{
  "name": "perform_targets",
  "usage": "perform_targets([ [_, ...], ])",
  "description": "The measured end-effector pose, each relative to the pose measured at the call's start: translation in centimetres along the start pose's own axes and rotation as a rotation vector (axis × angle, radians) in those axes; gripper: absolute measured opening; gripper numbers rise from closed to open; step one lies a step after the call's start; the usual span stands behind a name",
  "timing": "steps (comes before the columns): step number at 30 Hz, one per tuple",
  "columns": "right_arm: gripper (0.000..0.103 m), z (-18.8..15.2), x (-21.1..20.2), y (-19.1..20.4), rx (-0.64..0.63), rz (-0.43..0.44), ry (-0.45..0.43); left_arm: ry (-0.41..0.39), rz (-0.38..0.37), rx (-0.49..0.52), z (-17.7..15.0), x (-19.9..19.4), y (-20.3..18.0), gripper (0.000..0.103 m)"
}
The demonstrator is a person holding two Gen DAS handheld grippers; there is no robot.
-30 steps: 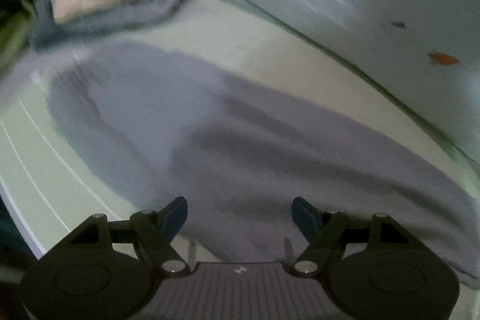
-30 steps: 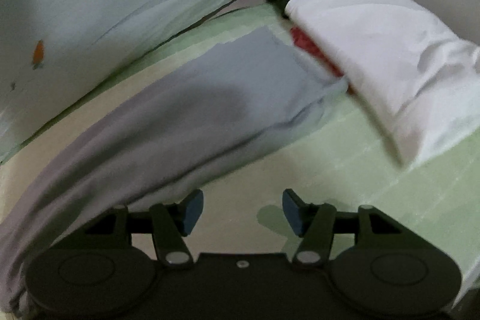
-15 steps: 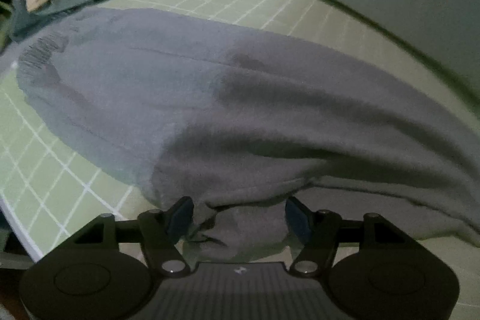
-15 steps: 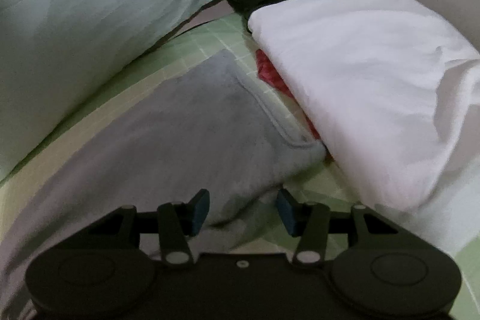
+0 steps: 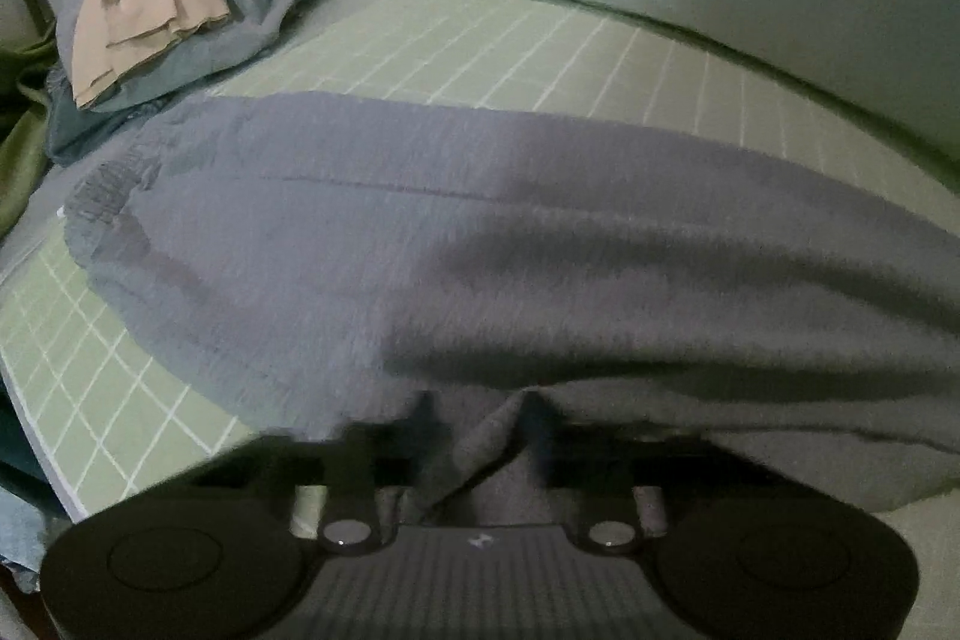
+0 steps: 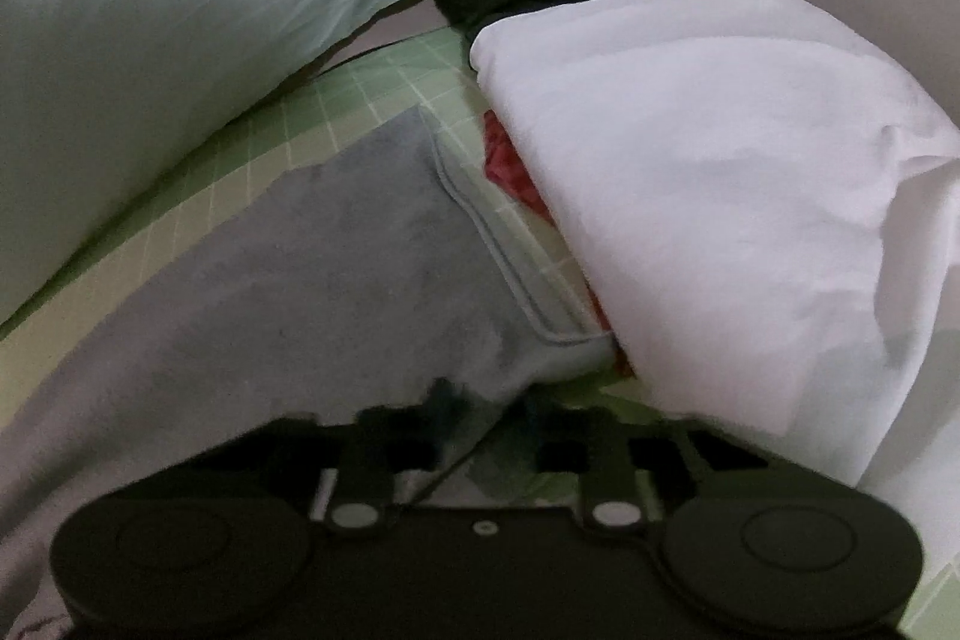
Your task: Fold clothes
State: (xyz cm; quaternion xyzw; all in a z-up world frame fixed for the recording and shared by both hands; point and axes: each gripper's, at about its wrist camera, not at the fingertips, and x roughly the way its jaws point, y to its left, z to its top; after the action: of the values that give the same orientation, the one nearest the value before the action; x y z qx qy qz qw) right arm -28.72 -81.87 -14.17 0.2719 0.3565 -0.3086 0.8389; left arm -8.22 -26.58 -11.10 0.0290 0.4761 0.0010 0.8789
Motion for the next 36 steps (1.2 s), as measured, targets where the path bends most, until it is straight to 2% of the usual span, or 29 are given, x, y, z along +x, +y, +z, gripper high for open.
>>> perform_targets([
  [1, 0.007, 0.1, 0.0, -0.1, -0.002, -0.002, -0.004, -0.010, -0.004, -0.003, 0.1, -0.1, 0.0, 0.004],
  [3, 0.003, 0.3, -0.2, -0.3, 0.001, 0.001, -0.024, -0.029, -0.011, -0.010, 0.2, -0.3, 0.1, 0.001],
  [9, 0.002, 1.3, -1.8, -0.4, -0.027, -0.004, -0.110, -0.095, -0.027, -0.043, 0.7, -1.4, 0.7, 0.000],
  [15, 0.002, 2.9, -4.1, 0.1, -0.060, -0.007, -0.186, -0.171, -0.013, -0.034, 0.7, -5.3, 1.9, 0.000],
  [17, 0.002, 3.1, -5.0, -0.2, -0.063, -0.013, -0.200, -0.127, -0.022, -0.054, -0.3, -4.6, 2.4, 0.000],
  [20, 0.002, 2.5, -5.2, -0.7, -0.072, -0.039, -0.175, -0.061, -0.035, -0.085, -1.8, -3.4, 3.0, 0.001],
  [22, 0.002, 1.6, -4.5, -1.3, -0.060, -0.060, -0.121, -0.008, -0.050, -0.109, -2.6, -2.4, 3.4, 0.003],
  [24, 0.004, 0.6, -3.6, -1.4, -0.066, -0.082, -0.059, 0.021, -0.043, -0.128, -2.8, -1.9, 3.6, 0.008],
  [25, 0.005, 0.2, -3.3, -1.2, -0.076, -0.095, -0.042, 0.017, -0.042, -0.130, -2.8, -1.9, 3.7, 0.016],
  [26, 0.007, -0.1, -3.4, -1.1, -0.084, -0.108, -0.037, 0.011, -0.035, -0.138, -2.5, -2.0, 3.9, 0.024],
  [28, 0.027, -0.4, -3.9, -0.7, -0.090, -0.128, -0.048, -0.007, -0.022, -0.154, -2.1, -2.3, 4.5, 0.055],
  [29, 0.043, -0.5, -4.4, -0.5, -0.086, -0.131, -0.065, -0.020, -0.017, -0.162, -1.9, -2.5, 4.8, 0.059],
  [30, 0.050, -0.5, -4.8, -0.2, -0.089, -0.130, -0.078, -0.033, -0.018, -0.170, -1.7, -2.7, 5.1, 0.064],
  [31, 0.053, -0.6, -5.3, 0.2, -0.101, -0.124, -0.089, -0.041, -0.024, -0.179, -1.6, -2.9, 5.5, 0.068],
  [33, 0.069, -0.9, -6.1, 1.3, -0.135, -0.133, -0.108, -0.044, -0.039, -0.201, -1.4, -3.1, 6.5, 0.077],
  [36, 0.080, -1.9, -7.0, 2.7, -0.160, -0.123, -0.120, -0.040, -0.044, -0.221, -1.2, -3.3, 8.1, 0.081],
])
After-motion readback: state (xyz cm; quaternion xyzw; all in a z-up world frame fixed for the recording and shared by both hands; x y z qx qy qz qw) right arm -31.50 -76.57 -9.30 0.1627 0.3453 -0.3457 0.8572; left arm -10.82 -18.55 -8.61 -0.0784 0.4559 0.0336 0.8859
